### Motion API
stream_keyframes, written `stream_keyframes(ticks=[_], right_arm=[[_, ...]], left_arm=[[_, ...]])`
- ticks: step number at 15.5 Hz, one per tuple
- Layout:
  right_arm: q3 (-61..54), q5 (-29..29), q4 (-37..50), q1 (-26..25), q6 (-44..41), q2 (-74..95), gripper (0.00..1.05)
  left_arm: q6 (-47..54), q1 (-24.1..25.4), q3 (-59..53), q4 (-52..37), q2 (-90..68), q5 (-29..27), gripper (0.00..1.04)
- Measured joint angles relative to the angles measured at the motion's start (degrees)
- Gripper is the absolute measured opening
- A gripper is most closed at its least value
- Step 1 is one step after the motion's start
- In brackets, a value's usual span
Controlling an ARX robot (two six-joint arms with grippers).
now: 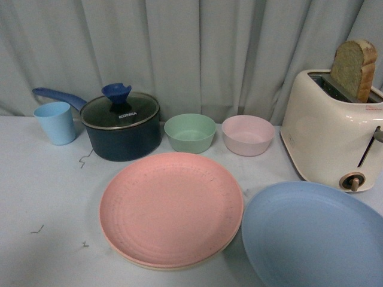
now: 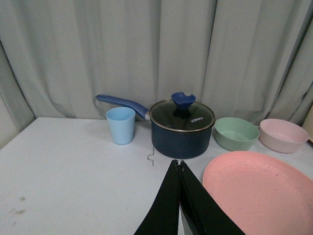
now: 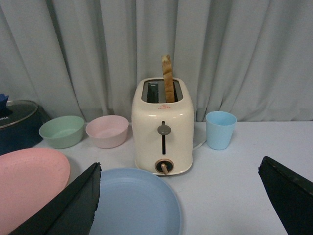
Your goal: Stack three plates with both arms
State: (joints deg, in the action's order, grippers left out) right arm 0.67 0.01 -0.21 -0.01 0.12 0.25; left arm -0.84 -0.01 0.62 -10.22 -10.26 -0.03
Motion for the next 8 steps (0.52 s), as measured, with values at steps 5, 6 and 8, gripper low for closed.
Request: stream_keyframes(ticks=[5, 6, 8], right_arm=[[0.0, 0.0, 0.0, 0.0, 0.0, 0.0, 0.98], [0.0, 0.0, 0.0, 0.0, 0.0, 0.0, 0.98], [0.0, 0.0, 0.0, 0.0, 0.0, 0.0, 0.98]], left_arm=[[0.0, 0.0, 0.0, 10.6, 9.8, 0.0, 0.02], [0.0, 0.0, 0.0, 10.2, 9.8, 0.0, 0.03], [0.0, 0.0, 0.0, 10.4, 9.8, 0.0, 0.27]])
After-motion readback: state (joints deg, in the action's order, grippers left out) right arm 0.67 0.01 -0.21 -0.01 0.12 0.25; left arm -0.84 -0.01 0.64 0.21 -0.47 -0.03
